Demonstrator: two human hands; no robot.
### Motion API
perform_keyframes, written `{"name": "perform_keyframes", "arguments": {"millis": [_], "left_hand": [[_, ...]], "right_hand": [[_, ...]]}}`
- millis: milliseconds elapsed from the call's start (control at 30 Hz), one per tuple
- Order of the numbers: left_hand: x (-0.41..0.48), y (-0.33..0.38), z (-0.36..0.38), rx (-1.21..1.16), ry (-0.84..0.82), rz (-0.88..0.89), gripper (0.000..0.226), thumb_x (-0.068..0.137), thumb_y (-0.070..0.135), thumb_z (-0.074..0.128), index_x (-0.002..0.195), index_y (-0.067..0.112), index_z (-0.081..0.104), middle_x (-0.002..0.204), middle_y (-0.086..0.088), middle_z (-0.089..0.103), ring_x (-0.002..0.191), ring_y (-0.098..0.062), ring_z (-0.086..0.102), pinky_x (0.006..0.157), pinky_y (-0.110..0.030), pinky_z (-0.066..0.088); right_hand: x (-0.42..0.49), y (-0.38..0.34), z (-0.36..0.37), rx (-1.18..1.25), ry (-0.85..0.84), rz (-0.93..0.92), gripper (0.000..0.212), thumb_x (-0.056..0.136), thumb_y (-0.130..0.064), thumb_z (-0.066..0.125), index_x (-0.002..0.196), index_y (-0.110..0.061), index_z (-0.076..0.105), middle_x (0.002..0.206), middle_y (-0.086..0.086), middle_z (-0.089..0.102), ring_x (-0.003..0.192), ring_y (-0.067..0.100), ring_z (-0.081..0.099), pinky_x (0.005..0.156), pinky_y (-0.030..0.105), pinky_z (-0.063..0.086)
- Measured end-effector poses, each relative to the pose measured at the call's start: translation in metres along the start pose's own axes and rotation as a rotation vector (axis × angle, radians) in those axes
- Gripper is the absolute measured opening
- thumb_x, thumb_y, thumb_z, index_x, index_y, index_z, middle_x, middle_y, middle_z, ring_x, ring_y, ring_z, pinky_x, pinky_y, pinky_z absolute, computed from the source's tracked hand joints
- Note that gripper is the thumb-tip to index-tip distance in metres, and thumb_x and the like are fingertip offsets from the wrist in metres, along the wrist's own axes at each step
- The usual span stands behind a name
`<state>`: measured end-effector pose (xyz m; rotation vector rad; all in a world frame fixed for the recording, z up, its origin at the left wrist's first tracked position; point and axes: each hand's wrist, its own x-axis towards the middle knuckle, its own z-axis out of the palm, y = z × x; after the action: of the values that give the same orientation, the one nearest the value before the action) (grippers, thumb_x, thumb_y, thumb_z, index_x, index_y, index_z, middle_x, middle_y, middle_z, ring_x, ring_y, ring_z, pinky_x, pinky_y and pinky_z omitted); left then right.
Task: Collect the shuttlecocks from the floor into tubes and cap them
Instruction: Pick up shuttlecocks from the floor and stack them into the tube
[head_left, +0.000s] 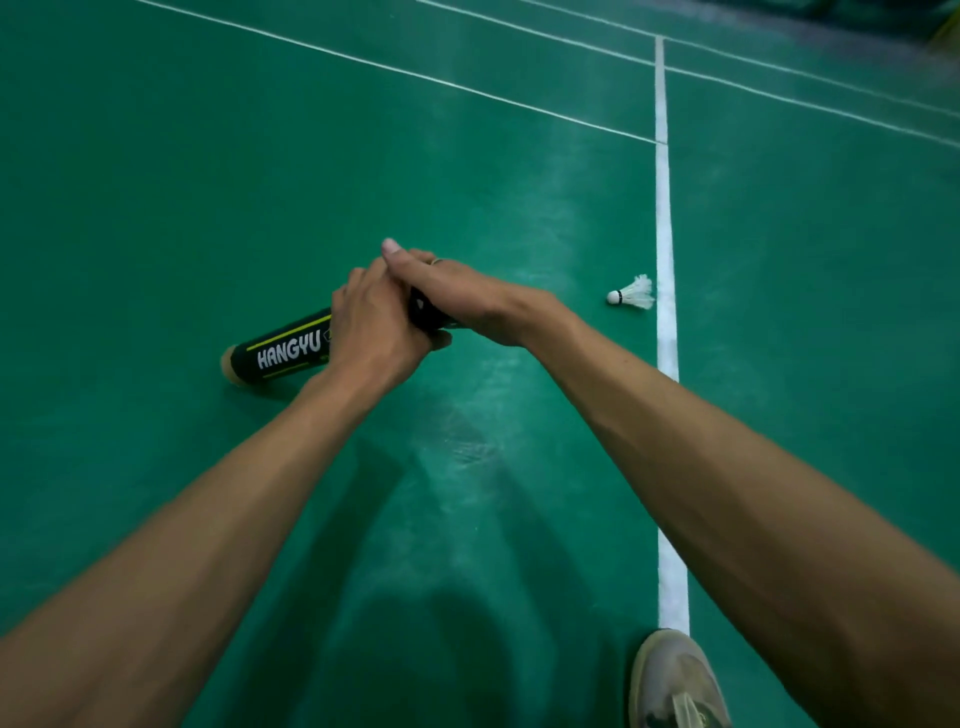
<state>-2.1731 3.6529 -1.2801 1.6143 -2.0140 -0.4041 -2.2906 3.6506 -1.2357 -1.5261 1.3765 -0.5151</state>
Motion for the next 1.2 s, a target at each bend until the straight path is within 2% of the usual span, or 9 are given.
{"name": "perform_keyframes", "arguments": {"millis": [200,367,533,667,767,967,1100,1167,1200], "left_hand": [[0.035,0.003,0.003,0.066,0.095,-0.104,0.075,0.070,0.034,0.092,0.134,0.023,0.054,0.122,-0.014,0.062,0.115,-0.040,0.055,0.094,-0.047,0.042],[0.055,0.011,0.008,0.075,0.147,-0.094,0.080,0.070,0.036,0.093,0.140,0.029,0.055,0.125,-0.012,0.064,0.117,-0.039,0.055,0.097,-0.047,0.043],[0.065,0.022,0.013,0.035,0.185,0.040,0.065,0.069,0.038,0.079,0.131,0.034,0.059,0.112,-0.006,0.072,0.102,-0.035,0.066,0.087,-0.048,0.054],[0.073,0.019,0.027,0.079,0.143,0.042,0.068,0.068,0.036,0.082,0.132,0.034,0.062,0.116,-0.005,0.073,0.103,-0.034,0.068,0.091,-0.047,0.055],[0.085,0.034,0.053,0.175,0.080,0.038,0.067,0.071,0.034,0.081,0.135,0.032,0.060,0.117,-0.010,0.069,0.106,-0.038,0.063,0.093,-0.046,0.051],[0.117,0.079,0.113,0.237,-0.021,0.049,0.077,0.070,0.028,0.090,0.137,0.030,0.052,0.124,-0.011,0.059,0.117,-0.036,0.052,0.098,-0.044,0.038],[0.123,0.095,0.159,0.257,-0.075,0.093,0.077,0.071,0.026,0.089,0.138,0.031,0.051,0.126,-0.010,0.059,0.118,-0.035,0.051,0.100,-0.044,0.036],[0.127,0.109,0.181,0.263,-0.095,0.116,0.077,0.071,0.025,0.088,0.138,0.031,0.051,0.126,-0.010,0.059,0.118,-0.034,0.051,0.101,-0.044,0.035],[0.129,0.117,0.192,0.264,-0.096,0.122,0.076,0.072,0.024,0.087,0.138,0.031,0.051,0.126,-0.010,0.059,0.118,-0.034,0.051,0.101,-0.044,0.035]], "right_hand": [[0.030,-0.021,-0.031,-0.237,0.419,-0.043,0.066,0.102,-0.057,0.043,0.059,-0.009,0.057,0.068,0.010,0.060,0.069,0.028,0.058,0.065,0.032,0.046],[0.036,-0.021,-0.060,-0.377,0.156,-0.094,0.059,0.102,-0.056,0.044,0.058,-0.018,0.051,0.063,-0.003,0.051,0.056,0.013,0.048,0.052,0.024,0.034],[0.052,-0.009,-0.062,0.039,-0.055,-0.068,0.047,0.104,-0.057,0.040,0.097,-0.016,0.061,0.074,-0.003,0.054,0.041,-0.002,0.051,0.044,0.017,0.039],[0.071,0.019,-0.059,0.122,-0.100,-0.037,0.062,0.091,-0.074,0.041,0.100,-0.018,0.066,0.088,0.000,0.066,0.067,0.002,0.065,0.064,0.029,0.051],[0.078,0.049,-0.073,0.180,0.118,0.010,0.069,0.090,-0.072,0.047,0.102,-0.009,0.073,0.106,0.010,0.074,0.098,0.021,0.070,0.091,0.039,0.057],[0.082,0.123,-0.155,0.405,0.998,0.187,0.053,0.081,-0.048,0.039,0.054,-0.015,0.071,0.059,0.002,0.071,0.068,0.032,0.071,0.072,0.045,0.060],[0.052,0.174,-0.204,0.204,0.939,0.390,0.021,0.084,-0.022,0.050,0.065,-0.015,0.051,0.069,0.001,0.056,0.073,0.031,0.053,0.054,0.030,0.037],[0.046,0.208,-0.218,0.144,0.833,0.448,0.012,0.085,-0.018,0.053,0.090,-0.014,0.063,0.090,0.006,0.063,0.088,0.032,0.059,0.063,0.029,0.040],[0.045,0.224,-0.222,0.136,0.796,0.474,0.029,0.085,-0.018,0.054,0.111,-0.011,0.064,0.111,0.009,0.064,0.101,0.032,0.061,0.073,0.028,0.044]]}}
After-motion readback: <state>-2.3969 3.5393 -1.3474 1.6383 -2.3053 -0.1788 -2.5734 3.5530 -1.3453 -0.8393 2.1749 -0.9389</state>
